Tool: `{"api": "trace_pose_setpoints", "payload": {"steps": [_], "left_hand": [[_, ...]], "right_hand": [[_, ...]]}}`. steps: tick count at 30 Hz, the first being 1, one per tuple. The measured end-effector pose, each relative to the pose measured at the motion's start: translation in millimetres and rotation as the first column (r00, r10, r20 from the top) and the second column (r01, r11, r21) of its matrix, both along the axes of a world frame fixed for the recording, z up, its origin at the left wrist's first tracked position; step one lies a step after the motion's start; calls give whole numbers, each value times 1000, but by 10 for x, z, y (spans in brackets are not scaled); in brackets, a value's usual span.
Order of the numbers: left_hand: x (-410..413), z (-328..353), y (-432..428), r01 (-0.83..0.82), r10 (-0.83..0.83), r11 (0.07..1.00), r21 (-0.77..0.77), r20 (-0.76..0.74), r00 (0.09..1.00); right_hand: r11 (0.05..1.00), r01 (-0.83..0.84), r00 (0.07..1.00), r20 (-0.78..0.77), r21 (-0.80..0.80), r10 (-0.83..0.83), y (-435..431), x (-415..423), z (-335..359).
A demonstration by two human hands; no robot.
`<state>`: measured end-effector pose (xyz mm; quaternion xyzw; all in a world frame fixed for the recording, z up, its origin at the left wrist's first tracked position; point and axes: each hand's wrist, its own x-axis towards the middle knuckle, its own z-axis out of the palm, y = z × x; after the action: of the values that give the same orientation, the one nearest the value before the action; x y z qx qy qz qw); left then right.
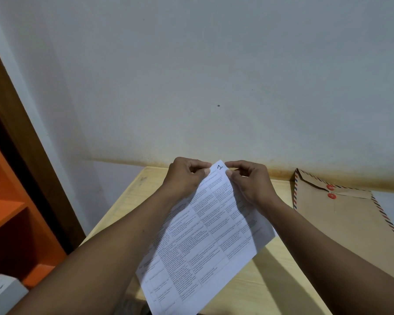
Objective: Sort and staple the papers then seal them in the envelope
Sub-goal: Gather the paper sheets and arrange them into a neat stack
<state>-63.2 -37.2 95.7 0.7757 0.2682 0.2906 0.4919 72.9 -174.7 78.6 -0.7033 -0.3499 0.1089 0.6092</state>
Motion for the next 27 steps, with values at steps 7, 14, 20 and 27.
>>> {"api": "trace_pose_setpoints", "payload": {"steps": [7, 14, 20, 27], "left_hand": [[5, 14, -22, -13, 13, 1000, 14, 3, 1000], [7, 21, -25, -36, 36, 998, 60, 7, 999], [-28, 40, 137, -144, 140, 988, 55, 72, 988], [-21, 13, 158, -225, 219, 971, 77, 80, 972]], "right_hand": [[1000, -13, 1000, -20, 8, 13, -7, -13, 9], [999, -47, 998, -30, -3, 47, -16, 4, 37], [997, -36, 956, -293, -74, 13, -315, 182, -40], [972, 200, 607, -795, 122, -25, -322, -26, -437]]}}
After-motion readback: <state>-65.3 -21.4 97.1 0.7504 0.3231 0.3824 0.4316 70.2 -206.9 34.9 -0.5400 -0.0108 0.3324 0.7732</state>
